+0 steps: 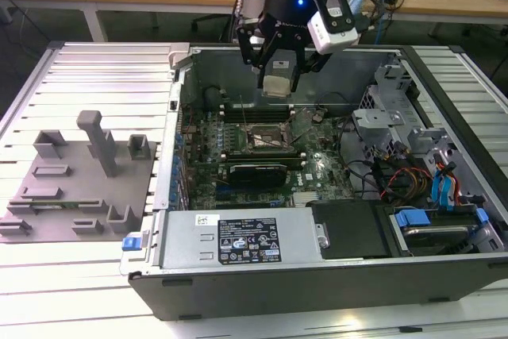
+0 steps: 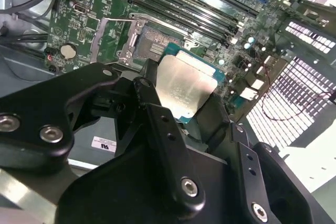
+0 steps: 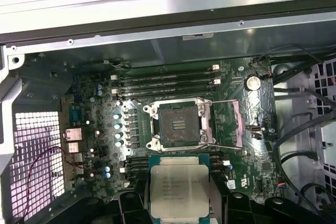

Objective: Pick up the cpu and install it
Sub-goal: 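Pick up the cpu and move it towards the insertion slot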

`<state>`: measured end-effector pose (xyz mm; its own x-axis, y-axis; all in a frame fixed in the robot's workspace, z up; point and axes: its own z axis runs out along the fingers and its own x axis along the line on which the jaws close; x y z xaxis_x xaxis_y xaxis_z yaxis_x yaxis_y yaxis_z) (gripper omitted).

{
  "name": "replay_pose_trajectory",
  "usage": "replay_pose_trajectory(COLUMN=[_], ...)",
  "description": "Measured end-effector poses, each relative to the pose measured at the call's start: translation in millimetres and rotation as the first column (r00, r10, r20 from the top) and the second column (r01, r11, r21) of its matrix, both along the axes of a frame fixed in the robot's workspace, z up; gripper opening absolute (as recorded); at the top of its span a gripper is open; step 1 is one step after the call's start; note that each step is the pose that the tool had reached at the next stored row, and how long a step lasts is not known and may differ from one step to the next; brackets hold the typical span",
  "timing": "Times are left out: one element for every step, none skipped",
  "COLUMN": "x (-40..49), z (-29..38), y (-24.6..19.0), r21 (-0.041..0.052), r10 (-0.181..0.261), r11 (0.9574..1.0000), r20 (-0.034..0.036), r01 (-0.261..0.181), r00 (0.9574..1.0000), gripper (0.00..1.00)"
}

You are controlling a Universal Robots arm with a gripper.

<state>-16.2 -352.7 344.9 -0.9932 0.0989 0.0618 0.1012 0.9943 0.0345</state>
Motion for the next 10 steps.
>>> replay_pose_trajectory(x=[0.0, 0.0, -0.1, -0.1, 0.0, -0.1, -0.1, -0.1, -0.1, -0.1], z=[-3.9, -6.1, -7.9, -9.7, -11.5, -13.8, -15.1, -16.7, -17.7, -18.6], y=[0.6, 1.0, 1.4, 1.9, 2.4, 3.1, 3.6, 4.4, 5.0, 5.5], r21=[-0.0001, -0.0003, -0.0004, -0.0004, -0.0002, -0.0002, 0.0000, -0.0001, -0.0003, -0.0004], r10=[0.003, 0.008, 0.014, 0.022, 0.032, 0.046, 0.056, 0.072, 0.084, 0.094], r11=[1.0000, 1.0000, 0.9999, 0.9998, 0.9995, 0.9989, 0.9984, 0.9974, 0.9965, 0.9956], r20=[-0.0001, -0.0001, -0.0002, -0.0002, 0.0000, 0.0000, 0.0001, 0.0006, 0.0015, 0.0029], r01=[-0.003, -0.008, -0.014, -0.022, -0.032, -0.046, -0.056, -0.072, -0.084, -0.094], r00=[1.0000, 1.0000, 0.9999, 0.9998, 0.9995, 0.9989, 0.9984, 0.9974, 0.9965, 0.9956], gripper=[0.54, 0.54, 0.54, 0.54, 0.54, 0.54, 0.54, 0.54, 0.54, 0.54])
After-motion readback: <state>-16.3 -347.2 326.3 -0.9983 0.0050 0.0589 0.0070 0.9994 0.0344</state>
